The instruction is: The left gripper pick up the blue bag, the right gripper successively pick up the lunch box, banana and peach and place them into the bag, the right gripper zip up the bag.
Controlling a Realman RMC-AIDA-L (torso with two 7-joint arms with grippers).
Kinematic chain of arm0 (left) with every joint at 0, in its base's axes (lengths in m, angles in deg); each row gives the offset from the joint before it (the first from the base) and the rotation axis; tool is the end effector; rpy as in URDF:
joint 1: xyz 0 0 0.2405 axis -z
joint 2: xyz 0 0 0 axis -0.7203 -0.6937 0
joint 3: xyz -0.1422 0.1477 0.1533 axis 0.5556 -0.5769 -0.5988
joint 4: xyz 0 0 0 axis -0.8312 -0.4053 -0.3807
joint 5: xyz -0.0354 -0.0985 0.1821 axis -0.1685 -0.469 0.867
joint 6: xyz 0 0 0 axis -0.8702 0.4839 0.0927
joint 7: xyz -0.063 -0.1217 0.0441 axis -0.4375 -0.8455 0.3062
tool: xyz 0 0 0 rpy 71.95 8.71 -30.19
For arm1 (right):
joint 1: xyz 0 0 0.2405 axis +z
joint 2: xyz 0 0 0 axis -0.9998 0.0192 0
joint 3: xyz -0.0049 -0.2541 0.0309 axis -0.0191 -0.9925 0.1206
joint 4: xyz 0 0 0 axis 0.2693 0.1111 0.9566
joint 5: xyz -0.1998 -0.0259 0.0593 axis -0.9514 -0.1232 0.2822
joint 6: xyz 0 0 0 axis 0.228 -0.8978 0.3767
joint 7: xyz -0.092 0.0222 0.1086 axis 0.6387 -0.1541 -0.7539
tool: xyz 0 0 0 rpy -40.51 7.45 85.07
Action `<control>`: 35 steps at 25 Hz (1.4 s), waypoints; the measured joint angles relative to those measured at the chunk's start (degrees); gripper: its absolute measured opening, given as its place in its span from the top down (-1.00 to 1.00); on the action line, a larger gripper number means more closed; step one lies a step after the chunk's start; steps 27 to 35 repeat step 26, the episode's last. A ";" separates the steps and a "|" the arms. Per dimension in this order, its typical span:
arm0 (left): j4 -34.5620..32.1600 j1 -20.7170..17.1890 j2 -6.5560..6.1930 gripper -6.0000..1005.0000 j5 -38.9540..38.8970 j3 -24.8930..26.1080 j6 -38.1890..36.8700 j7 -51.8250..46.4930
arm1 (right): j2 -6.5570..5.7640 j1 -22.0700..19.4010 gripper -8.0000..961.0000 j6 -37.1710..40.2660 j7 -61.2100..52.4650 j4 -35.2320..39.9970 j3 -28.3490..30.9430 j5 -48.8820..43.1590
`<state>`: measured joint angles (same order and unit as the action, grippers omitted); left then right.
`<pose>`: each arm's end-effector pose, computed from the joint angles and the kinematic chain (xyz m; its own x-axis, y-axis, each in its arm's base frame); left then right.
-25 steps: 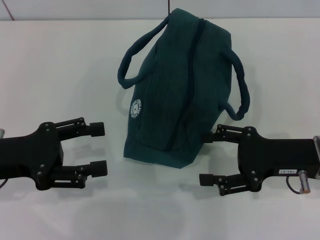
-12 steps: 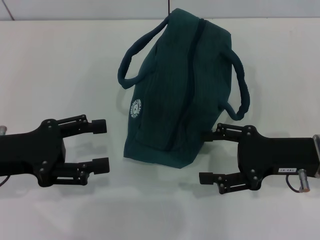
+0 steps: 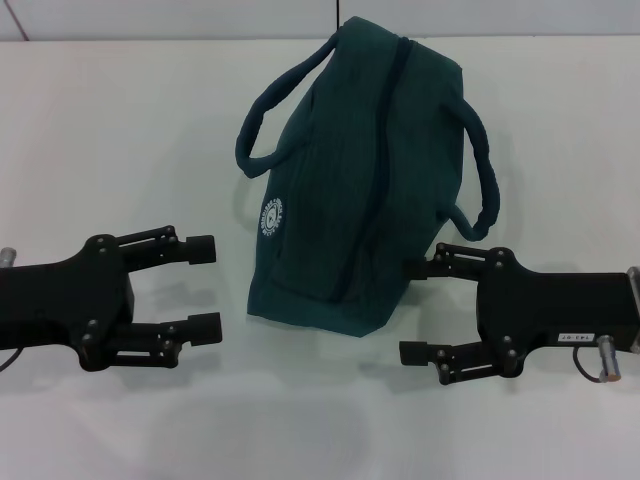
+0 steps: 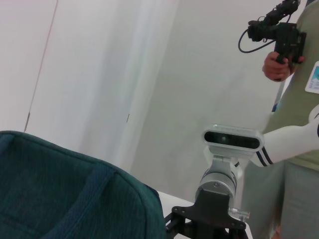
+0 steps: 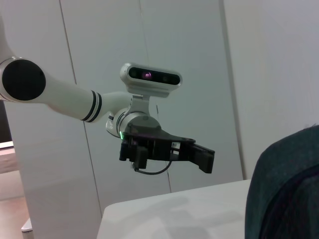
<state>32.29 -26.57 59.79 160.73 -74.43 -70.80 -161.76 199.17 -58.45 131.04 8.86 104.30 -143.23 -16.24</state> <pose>-0.2759 0.2508 0.0494 0.7005 0.2826 0.6553 0.3132 -0.9468 0.0735 0.2301 0.2908 -0.0422 0.7868 -0.0946 -0.6099 -0.1198 -0.9928 -0.0007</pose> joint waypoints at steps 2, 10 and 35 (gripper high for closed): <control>0.00 0.00 0.01 -0.74 0.00 0.00 0.00 0.00 | 0.00 0.05 -0.83 0.00 0.01 0.01 0.00 0.00; 0.00 -0.02 0.03 -0.74 -0.02 0.00 -0.01 0.00 | 0.01 0.31 -0.83 -0.11 0.04 0.08 -0.26 0.00; 0.00 0.15 0.02 -0.74 -0.25 0.00 -0.04 0.00 | 0.10 0.74 -0.83 -0.71 0.07 -0.23 -0.27 0.00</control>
